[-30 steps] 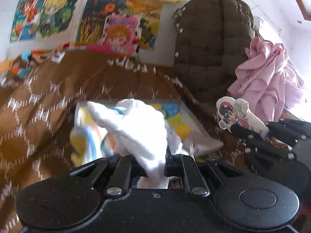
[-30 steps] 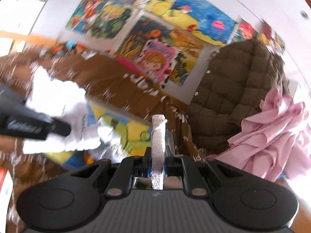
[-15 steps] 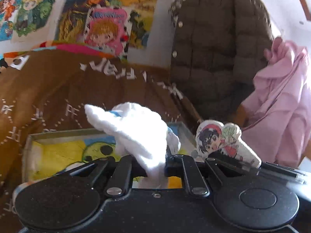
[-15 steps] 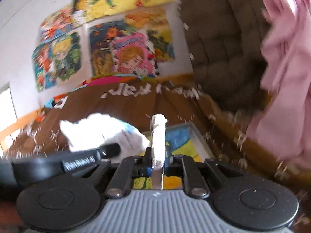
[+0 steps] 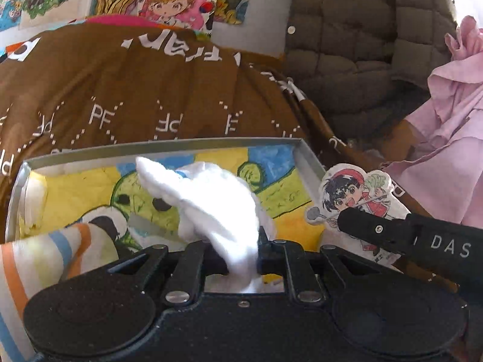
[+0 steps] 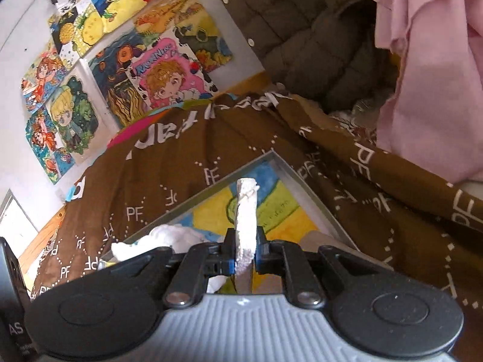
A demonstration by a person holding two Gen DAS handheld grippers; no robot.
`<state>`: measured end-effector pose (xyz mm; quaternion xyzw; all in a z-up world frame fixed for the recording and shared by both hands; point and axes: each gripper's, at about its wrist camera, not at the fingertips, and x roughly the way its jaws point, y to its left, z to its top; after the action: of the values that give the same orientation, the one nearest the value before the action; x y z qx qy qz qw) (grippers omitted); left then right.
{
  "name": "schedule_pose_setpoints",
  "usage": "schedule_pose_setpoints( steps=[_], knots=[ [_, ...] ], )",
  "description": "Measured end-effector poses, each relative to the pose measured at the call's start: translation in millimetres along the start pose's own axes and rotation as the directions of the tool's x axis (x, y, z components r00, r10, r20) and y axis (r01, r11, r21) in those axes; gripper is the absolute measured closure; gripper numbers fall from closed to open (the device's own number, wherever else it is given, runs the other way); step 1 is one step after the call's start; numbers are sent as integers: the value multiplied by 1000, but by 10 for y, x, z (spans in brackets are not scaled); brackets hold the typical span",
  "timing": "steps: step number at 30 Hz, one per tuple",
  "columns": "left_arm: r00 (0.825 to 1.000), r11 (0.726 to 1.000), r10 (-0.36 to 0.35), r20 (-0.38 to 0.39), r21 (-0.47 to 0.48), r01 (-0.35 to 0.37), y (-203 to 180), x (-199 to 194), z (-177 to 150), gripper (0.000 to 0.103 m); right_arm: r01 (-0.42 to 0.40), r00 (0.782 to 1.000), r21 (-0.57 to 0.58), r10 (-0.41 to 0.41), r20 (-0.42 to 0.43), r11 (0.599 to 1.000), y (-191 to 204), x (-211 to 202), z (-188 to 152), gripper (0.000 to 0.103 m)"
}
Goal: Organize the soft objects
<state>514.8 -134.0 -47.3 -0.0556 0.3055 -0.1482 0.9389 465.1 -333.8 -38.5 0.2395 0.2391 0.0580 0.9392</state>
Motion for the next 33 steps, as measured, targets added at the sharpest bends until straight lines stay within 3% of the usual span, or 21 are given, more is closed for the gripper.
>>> schedule_pose_setpoints(
  steps=[5,11,18,21,27,33],
  knots=[
    [999,999,34,-4,5,-34,-8,-42,-14,78,23,999,-25,-23,-25,999,63,19,-32,81],
    [998,998,64,7,-7,-64,-2,-164,-53,60,22,999,-14,-23,-37,1000,59,-46,-27,54],
    [996,997,74,41,-11,-74,-75,-506,-50,32,4,999,-16,-5,-35,1000,119,-289,60,26],
    [994,996,87,64,11,-87,-126,-726,-43,27,-14,1000,-33,13,-20,999,177,-473,111,15],
    [989,992,93,115,75,-102,-270,-1303,-32,19,-23,1000,-63,24,13,998,302,-932,231,8],
    [973,985,108,205,112,-133,-404,-2003,-69,11,-10,998,-124,17,60,992,532,-1493,274,0]
  ],
)
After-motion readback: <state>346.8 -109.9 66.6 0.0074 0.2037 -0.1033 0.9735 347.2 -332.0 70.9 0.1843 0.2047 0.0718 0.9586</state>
